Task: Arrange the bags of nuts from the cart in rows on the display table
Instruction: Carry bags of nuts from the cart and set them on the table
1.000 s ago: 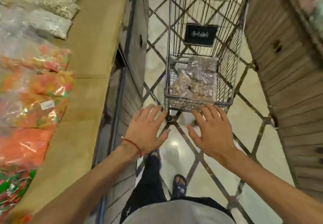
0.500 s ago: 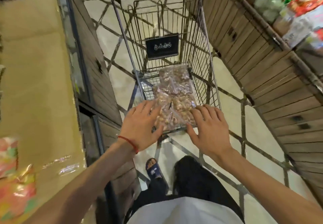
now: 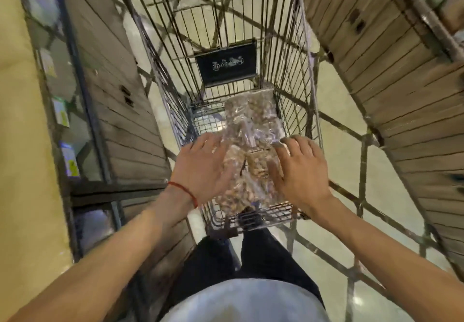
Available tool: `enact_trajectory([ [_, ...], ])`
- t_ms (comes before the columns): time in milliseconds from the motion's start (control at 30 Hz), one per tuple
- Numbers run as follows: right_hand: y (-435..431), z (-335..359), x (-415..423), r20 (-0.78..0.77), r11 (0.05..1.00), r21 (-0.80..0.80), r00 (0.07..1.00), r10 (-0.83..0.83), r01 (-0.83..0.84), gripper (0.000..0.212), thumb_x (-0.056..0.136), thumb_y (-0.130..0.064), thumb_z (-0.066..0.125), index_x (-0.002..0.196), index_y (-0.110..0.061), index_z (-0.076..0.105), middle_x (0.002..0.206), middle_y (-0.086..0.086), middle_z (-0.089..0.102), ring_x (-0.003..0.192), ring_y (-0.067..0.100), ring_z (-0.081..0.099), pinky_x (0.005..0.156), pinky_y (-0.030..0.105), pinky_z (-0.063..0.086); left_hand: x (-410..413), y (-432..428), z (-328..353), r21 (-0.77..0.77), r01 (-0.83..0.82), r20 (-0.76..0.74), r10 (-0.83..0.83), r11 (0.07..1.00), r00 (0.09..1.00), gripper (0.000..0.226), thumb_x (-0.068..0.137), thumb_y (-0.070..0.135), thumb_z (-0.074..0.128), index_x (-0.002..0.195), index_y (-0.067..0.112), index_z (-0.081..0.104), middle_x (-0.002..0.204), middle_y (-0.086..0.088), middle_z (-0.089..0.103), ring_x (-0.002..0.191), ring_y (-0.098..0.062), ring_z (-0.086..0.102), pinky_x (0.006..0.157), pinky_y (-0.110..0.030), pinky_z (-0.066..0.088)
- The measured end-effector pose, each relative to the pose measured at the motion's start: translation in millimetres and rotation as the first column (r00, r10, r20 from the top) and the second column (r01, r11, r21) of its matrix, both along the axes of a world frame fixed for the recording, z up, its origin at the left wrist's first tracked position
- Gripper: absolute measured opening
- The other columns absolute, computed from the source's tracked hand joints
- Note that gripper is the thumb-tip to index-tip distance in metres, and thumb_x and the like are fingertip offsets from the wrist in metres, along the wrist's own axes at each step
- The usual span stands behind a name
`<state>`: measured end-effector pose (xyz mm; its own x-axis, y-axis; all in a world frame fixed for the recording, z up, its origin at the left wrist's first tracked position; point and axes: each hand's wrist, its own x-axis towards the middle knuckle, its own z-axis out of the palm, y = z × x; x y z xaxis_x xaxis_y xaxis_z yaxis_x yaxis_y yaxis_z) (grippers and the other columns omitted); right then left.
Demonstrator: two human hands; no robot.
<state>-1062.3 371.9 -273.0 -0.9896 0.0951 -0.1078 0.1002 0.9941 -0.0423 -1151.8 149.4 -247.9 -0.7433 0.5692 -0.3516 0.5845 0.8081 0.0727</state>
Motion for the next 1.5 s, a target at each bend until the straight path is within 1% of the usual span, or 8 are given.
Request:
enact_trajectory([
  [300, 31.5, -38.5, -62.9, 0.069, 0.997, 0.008, 0.995, 0.076, -0.077, 0.044, 0.104, -0.039, 0.051, 0.137, -0.012, 0.061, 0.135, 0.015, 0.066, 0.135, 0.036, 0.055, 0.118, 0.052, 0.035, -75.0, 33.2, -36.9, -0.065, 0.054, 0.030, -0.052, 0.996, 0.998, 0.063, 0.104, 0.059, 0.029, 0.156, 0.023, 0.036, 0.160, -0.007, 0.040, 0.149, -0.026, 0.035, 0.114, -0.048, 0.041],
  [567, 25.2, -73.2, -88.8, 0.150, 0.995, -0.028, 0.984, -0.091, 0.097, 0.040, 0.102, -0.038, 0.050, 0.132, -0.013, 0.061, 0.131, 0.014, 0.067, 0.131, 0.035, 0.056, 0.118, 0.052, 0.036, -129.2, 54.2, -86.6, -0.055, 0.167, 0.128, -0.159, 0.984, 0.979, 0.061, 0.102, 0.055, 0.035, 0.152, 0.020, 0.042, 0.157, -0.011, 0.045, 0.145, -0.030, 0.041, 0.113, -0.052, 0.042],
  [800, 11.0, -113.7, -99.2, 0.157, 0.919, -0.206, 0.938, -0.308, 0.336, 0.042, 0.105, -0.034, 0.044, 0.137, -0.012, 0.060, 0.134, 0.014, 0.066, 0.131, 0.032, 0.058, 0.112, 0.055, 0.049, -169.4, 75.6, -179.7, -0.139, -0.094, 0.407, 0.143, 0.986, 0.902, 0.056, 0.102, 0.050, 0.050, 0.149, 0.019, 0.046, 0.147, -0.012, 0.051, 0.133, -0.031, 0.052, 0.105, -0.048, 0.051],
  [933, 6.6, -134.8, -96.2, 0.264, 0.879, -0.191, 0.886, -0.381, 0.436, 0.045, 0.107, -0.042, 0.034, 0.129, -0.015, 0.063, 0.127, 0.010, 0.067, 0.125, 0.028, 0.057, 0.108, 0.051, 0.050, -180.9, 85.8, -230.4, -0.214, -0.243, 0.508, 0.320, 0.946, 0.800, 0.048, 0.100, 0.040, 0.062, 0.141, 0.015, 0.055, 0.138, -0.016, 0.057, 0.124, -0.036, 0.057, 0.100, -0.042, 0.049],
  [1000, 6.5, -145.1, -93.8, 0.301, 0.880, -0.176, 0.876, -0.378, 0.441, 0.046, 0.107, -0.043, 0.032, 0.128, -0.016, 0.063, 0.126, 0.007, 0.065, 0.124, 0.026, 0.056, 0.108, 0.049, 0.048, -183.2, 85.6, -260.9, -0.232, -0.242, 0.537, 0.332, 0.942, 0.776, 0.058, 0.088, 0.059, 0.062, 0.128, 0.017, 0.062, 0.124, -0.009, 0.063, 0.112, -0.034, 0.063, 0.098, -0.042, 0.054],
  [1100, 9.0, -160.9, -89.4, 0.340, 0.886, -0.153, 0.865, -0.369, 0.438, 0.040, 0.109, -0.042, 0.035, 0.130, -0.019, 0.060, 0.129, 0.003, 0.062, 0.126, 0.023, 0.051, 0.111, 0.045, 0.043, -186.2, 73.5, -328.7, -0.219, -0.223, 0.539, 0.308, 0.950, 0.784, 0.092, 0.064, 0.087, 0.059, 0.129, 0.021, 0.062, 0.128, -0.005, 0.066, 0.113, -0.032, 0.065, 0.098, -0.048, 0.057],
  [1233, 16.0, -178.3, -87.7, 0.406, 0.873, -0.167, 0.839, -0.362, 0.458, 0.039, 0.106, -0.041, 0.035, 0.131, -0.021, 0.057, 0.126, 0.001, 0.059, 0.124, 0.021, 0.048, 0.110, 0.043, 0.041, -186.6, 84.8, -327.9, -0.177, -0.284, 0.588, 0.333, 0.942, 0.737, 0.077, 0.076, 0.062, 0.080, 0.132, 0.014, 0.056, 0.128, -0.006, 0.064, 0.118, -0.030, 0.063, 0.105, -0.050, 0.052],
  [1500, 20.2, -179.1, -88.9, 0.407, 0.839, -0.199, 0.821, -0.400, 0.507, 0.037, 0.104, -0.040, 0.042, 0.132, -0.021, 0.058, 0.126, 0.003, 0.063, 0.128, 0.026, 0.051, 0.113, 0.045, 0.040, -188.7, 95.2, -324.8, -0.282, -0.189, 0.453, 0.304, 0.941, 0.838, 0.083, 0.070, 0.076, 0.078, 0.123, 0.014, 0.061, 0.124, -0.011, 0.061, 0.119, -0.032, 0.058, 0.098, -0.044, 0.055],
])
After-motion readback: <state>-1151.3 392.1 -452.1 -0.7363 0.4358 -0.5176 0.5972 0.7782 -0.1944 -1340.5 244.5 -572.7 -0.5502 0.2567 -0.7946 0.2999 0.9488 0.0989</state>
